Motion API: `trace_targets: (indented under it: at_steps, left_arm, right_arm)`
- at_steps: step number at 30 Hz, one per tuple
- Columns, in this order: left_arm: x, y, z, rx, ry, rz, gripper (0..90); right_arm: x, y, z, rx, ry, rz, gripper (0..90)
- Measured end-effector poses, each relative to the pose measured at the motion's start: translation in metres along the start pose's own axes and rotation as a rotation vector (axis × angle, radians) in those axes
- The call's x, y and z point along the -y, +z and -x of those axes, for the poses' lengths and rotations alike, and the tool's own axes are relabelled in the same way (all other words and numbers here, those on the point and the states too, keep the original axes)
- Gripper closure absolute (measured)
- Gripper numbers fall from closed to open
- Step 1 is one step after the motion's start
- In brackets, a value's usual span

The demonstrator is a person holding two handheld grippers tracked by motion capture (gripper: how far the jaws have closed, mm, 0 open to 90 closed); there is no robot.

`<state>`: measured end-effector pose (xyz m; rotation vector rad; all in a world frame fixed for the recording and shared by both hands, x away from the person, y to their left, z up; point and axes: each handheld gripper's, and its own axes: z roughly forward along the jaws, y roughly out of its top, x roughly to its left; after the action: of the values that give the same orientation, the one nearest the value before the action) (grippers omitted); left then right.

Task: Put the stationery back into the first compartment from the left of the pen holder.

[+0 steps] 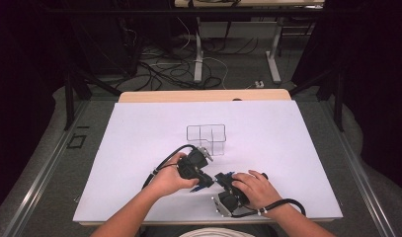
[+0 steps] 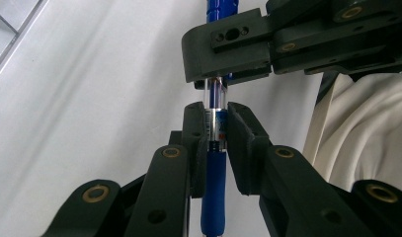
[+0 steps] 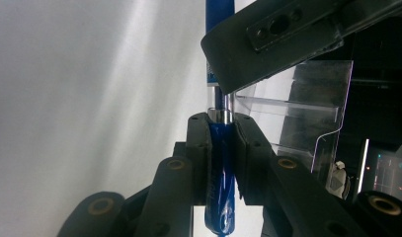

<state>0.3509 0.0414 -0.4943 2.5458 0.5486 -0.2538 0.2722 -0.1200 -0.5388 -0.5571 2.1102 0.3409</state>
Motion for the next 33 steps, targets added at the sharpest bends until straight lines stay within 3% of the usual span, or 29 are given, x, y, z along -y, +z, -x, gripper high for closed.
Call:
trace_targets:
  at_steps: [10, 15, 16, 17, 19, 24, 29, 33]
  left_arm:
    - [0.002, -0.004, -0.002, -0.015, -0.020, 0.023, 71.8]
    - [0.005, -0.009, -0.003, -0.044, -0.041, 0.063, 66.5]
    - [0.005, -0.010, -0.004, -0.050, -0.034, 0.063, 65.3]
    - [0.006, -0.011, -0.004, -0.054, -0.049, 0.080, 63.9]
    - [0.007, -0.012, -0.003, -0.060, -0.068, 0.109, 61.6]
    - [0.010, -0.021, -0.006, -0.086, -0.056, 0.142, 51.6]
    - [0.015, -0.030, -0.011, -0.140, -0.050, 0.186, 45.2]
    - [0.021, -0.035, -0.014, -0.173, -0.048, 0.206, 40.7]
  right_arm:
    - [0.000, 0.000, 0.000, 0.003, 0.007, 0.001, 78.9]
    - [0.002, 0.000, -0.001, -0.005, 0.027, -0.015, 78.9]
    - [0.003, 0.001, 0.000, 0.013, 0.019, 0.000, 78.9]
    - [0.003, 0.000, 0.000, -0.007, 0.026, -0.010, 78.9]
    - [0.003, 0.001, 0.000, -0.001, 0.027, -0.008, 78.9]
    - [0.004, 0.001, 0.001, -0.001, 0.039, -0.008, 78.9]
    - [0.005, 0.002, 0.001, 0.007, 0.058, -0.009, 78.9]
    - [0.005, 0.000, 0.002, -0.019, 0.067, -0.032, 78.9]
